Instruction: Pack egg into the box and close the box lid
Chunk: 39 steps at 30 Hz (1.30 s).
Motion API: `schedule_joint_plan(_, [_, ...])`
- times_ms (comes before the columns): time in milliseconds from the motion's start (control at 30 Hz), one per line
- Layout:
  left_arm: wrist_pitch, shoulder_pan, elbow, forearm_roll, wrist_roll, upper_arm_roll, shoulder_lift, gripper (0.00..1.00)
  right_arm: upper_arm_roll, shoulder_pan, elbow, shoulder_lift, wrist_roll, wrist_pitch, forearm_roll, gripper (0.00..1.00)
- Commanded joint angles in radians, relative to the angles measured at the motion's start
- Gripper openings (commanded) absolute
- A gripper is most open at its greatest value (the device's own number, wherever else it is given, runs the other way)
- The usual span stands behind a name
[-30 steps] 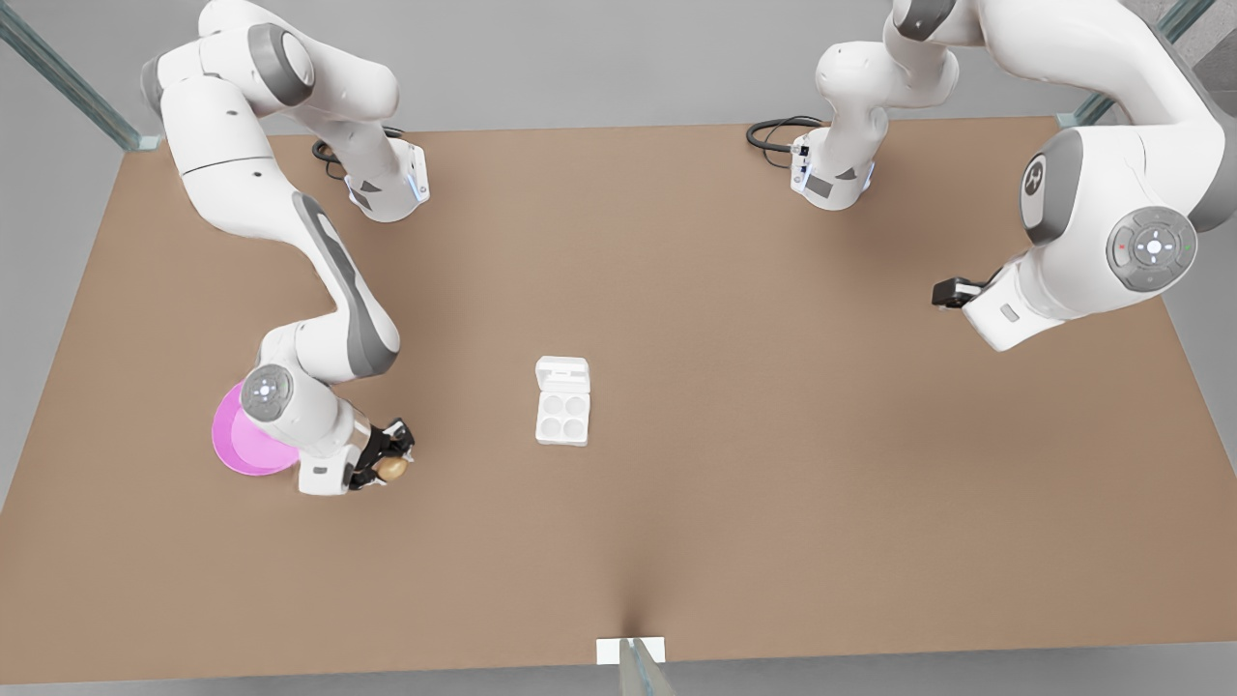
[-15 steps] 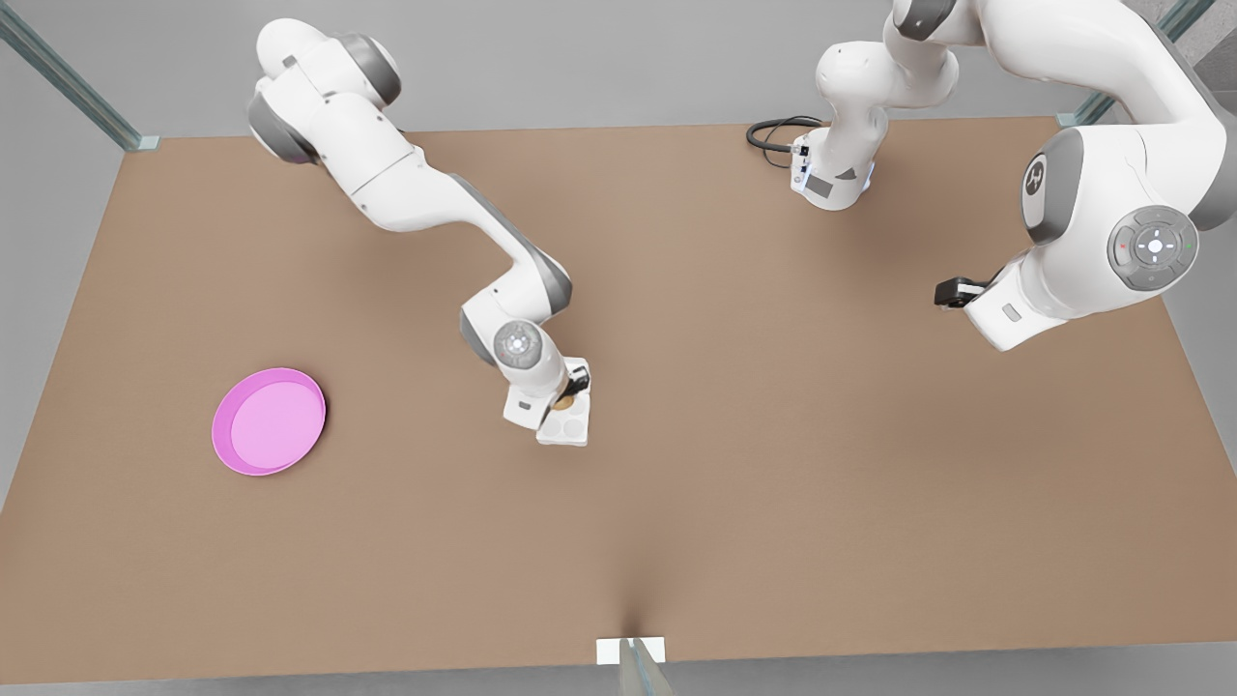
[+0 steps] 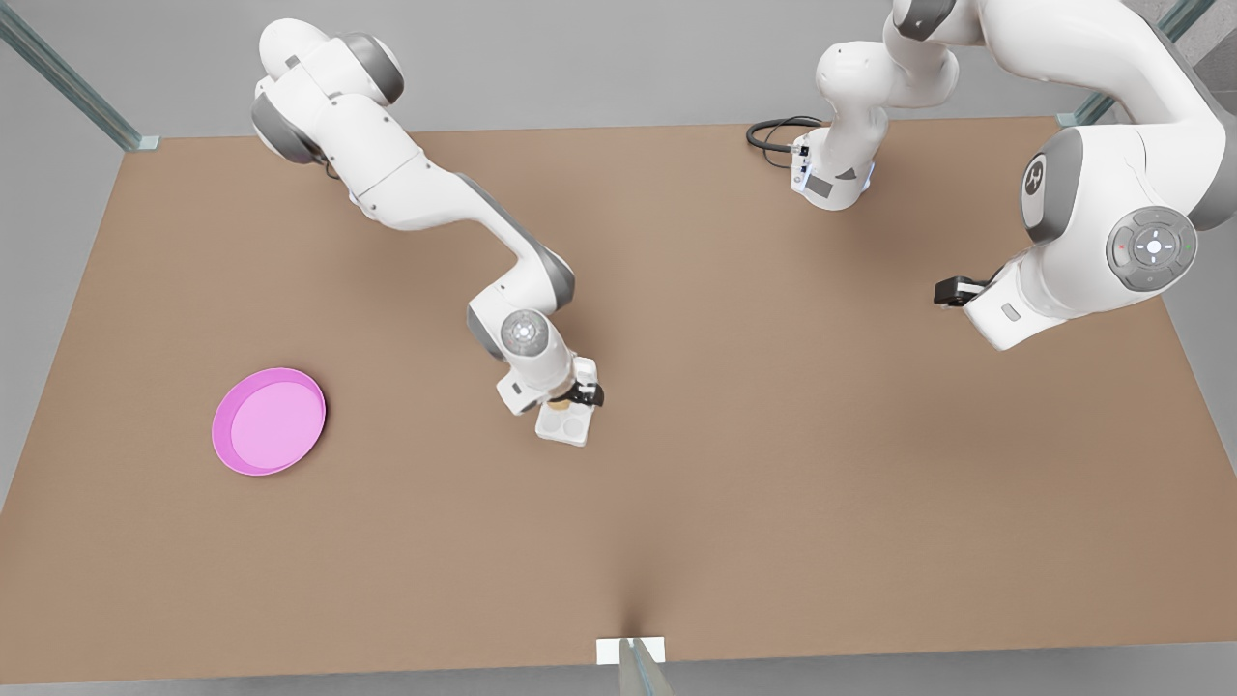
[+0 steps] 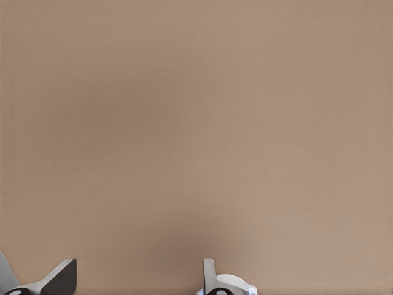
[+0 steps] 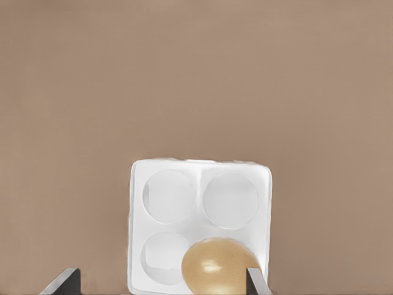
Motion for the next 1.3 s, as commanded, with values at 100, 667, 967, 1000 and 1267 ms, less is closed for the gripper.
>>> schedule_joint_plan(100, [-0.003, -0.003, -0.001, 0.000, -0.002, 0.000, -0.001, 1.00, 0.007, -0.280, 0.139, -0.045, -0.517, -0.121, 0.002, 1.00])
schedule_joint_plan(667, [0.857, -0.851, -0.001, -0.280, -1.365, -0.003, 0.531, 0.21, -0.097, -0.616, 0.268, -0.382, -1.033, -0.753, -0.036, 1.00])
schedule_joint_plan(967, [0.940, -0.840, -0.069, -0.213, -1.361, 0.000, 0.585, 0.21, -0.097, -0.627, 0.268, -0.382, -1.040, -0.761, -0.033, 1.00])
schedule_joint_plan(1000, [0.945, -0.840, -0.069, -0.211, -1.359, 0.011, 0.585, 0.21, -0.097, -0.627, 0.266, -0.382, -1.040, -0.761, -0.033, 1.00])
schedule_joint_plan(1267, [1.009, -0.839, -0.046, -0.190, -1.347, 0.068, 0.586, 0.21, -0.095, -0.624, 0.265, -0.382, -1.039, -0.771, -0.030, 1.00])
